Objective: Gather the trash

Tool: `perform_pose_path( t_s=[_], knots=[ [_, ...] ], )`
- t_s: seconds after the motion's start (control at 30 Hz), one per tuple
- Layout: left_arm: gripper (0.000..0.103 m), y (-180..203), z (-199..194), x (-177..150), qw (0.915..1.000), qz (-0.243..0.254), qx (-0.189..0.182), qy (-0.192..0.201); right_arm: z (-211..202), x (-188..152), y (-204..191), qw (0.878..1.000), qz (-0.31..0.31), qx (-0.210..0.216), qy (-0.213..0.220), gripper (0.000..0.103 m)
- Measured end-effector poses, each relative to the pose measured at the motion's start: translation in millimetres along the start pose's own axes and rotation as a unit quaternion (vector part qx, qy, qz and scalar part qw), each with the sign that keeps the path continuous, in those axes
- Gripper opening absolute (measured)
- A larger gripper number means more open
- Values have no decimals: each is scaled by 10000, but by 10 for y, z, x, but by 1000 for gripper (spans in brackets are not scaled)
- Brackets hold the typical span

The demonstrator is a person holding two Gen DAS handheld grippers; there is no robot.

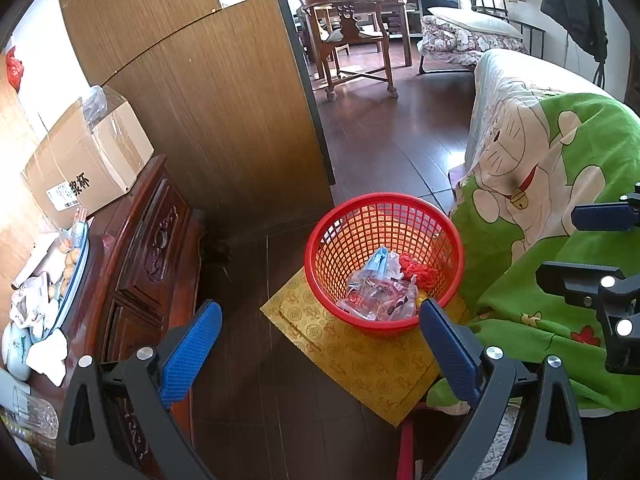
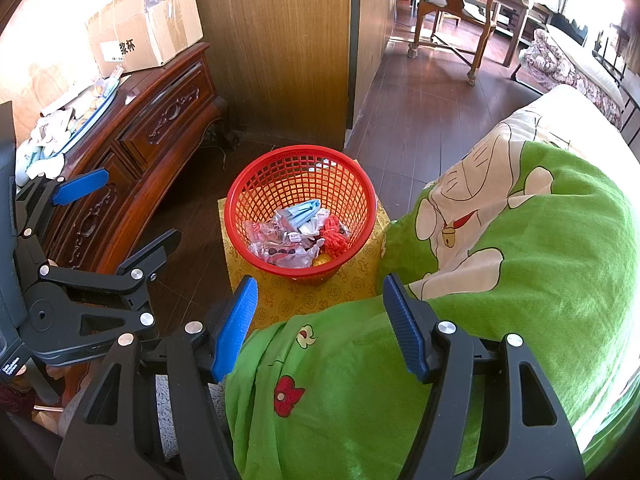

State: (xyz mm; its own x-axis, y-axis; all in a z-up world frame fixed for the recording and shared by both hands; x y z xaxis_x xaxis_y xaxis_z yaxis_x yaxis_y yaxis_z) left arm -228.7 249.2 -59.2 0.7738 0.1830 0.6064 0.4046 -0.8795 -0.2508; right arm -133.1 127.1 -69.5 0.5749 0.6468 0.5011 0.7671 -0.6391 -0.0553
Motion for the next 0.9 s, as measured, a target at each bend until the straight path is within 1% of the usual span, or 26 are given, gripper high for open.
perform_pose_path(
  t_s=[0.9],
  knots=[
    [97,-25,10,-5,10000,-35,-7,-55,-3,0,0,10000,-1,1,0,64]
  ],
)
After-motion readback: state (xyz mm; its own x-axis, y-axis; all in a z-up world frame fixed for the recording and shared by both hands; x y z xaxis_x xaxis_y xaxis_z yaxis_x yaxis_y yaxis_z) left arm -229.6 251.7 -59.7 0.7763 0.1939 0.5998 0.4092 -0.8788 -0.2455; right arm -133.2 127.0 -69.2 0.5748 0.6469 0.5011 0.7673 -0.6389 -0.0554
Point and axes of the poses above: each gripper's, at about its wrist camera, not at the fingertips, and z roughly the way its jaws point, y to its right, x to its top, the point moved 2 cm from there along z, roughly the way its jaws point
